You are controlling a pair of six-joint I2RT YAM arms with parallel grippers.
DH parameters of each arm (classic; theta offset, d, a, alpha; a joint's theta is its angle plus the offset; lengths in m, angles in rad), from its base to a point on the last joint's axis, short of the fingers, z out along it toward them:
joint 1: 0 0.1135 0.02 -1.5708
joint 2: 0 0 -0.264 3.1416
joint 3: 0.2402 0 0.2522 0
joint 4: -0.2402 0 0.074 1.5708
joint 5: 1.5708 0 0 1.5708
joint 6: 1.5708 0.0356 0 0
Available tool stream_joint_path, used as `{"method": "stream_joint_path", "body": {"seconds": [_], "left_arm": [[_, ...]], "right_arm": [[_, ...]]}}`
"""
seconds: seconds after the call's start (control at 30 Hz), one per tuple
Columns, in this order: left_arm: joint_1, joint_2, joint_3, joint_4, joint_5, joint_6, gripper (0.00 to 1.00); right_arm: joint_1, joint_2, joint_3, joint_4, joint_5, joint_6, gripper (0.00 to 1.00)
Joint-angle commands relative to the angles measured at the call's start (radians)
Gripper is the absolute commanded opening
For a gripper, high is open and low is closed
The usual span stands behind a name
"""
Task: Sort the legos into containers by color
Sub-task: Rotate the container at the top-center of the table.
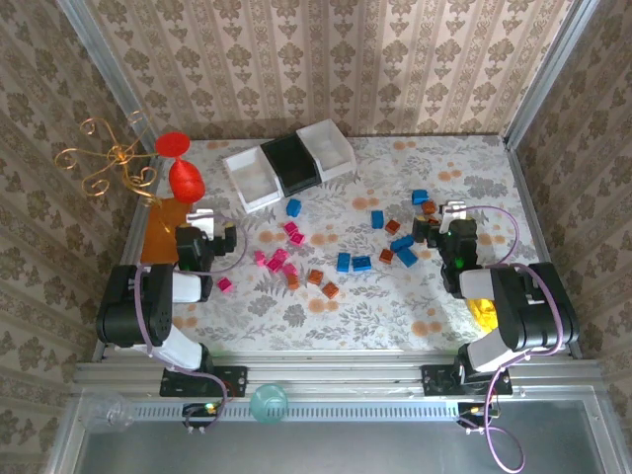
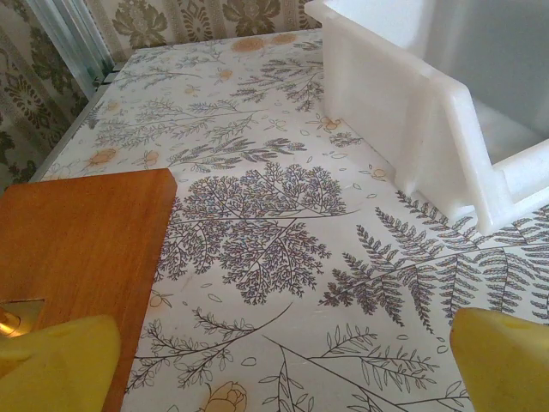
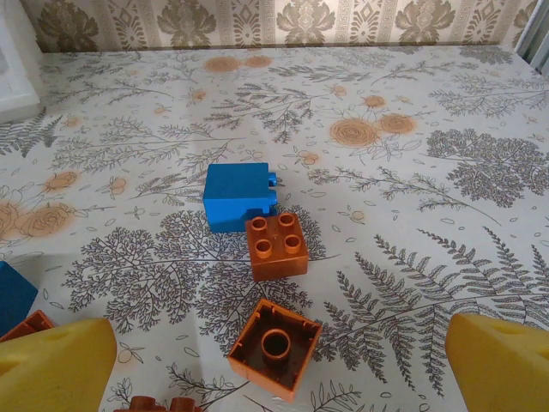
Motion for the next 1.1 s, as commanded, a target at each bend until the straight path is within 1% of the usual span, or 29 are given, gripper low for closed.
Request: {"method": "stream_joint_path", "body": {"seconds": [0.0, 0.7, 0.77, 0.83, 0.9, 0.97, 1.0, 1.07], "left_arm": [[0.007, 0.000, 0.021, 0.002, 0.018, 0.028, 1.00], [0.021, 0.000, 0.023, -0.001, 0.013, 0.007, 1.00], [0.022, 0.000, 0.021, 0.003, 0.015, 0.007, 1.00], [0.025, -0.002, 0.005, 0.037, 0.010, -0.003, 1.00], [0.031, -0.002, -0.047, 0.144, -0.003, -0.015, 1.00], [0.036, -0.028, -0.086, 0.186, -0.010, -0.021, 1.00], [0.036, -0.059, -0.096, 0.175, -0.015, -0.022, 1.00], [0.035, -0.128, -0.099, 0.114, -0.017, -0.019, 1.00]], "right_arm": [[-0.003, 0.003, 0.014, -0.004, -0.015, 0.003, 1.00], [-0.012, 0.004, 0.016, -0.012, -0.033, 0.007, 1.00], [-0.010, 0.003, 0.013, -0.007, -0.031, 0.006, 1.00], [0.001, -0.013, 0.004, 0.003, 0.002, 0.004, 1.00], [0.026, -0.095, 0.000, -0.055, 0.077, -0.002, 1.00], [0.042, -0.221, 0.012, -0.176, 0.132, 0.005, 1.00], [0.041, -0.312, 0.023, -0.259, 0.162, 0.060, 1.00], [0.029, -0.430, 0.022, -0.331, 0.169, 0.155, 1.00]]}}
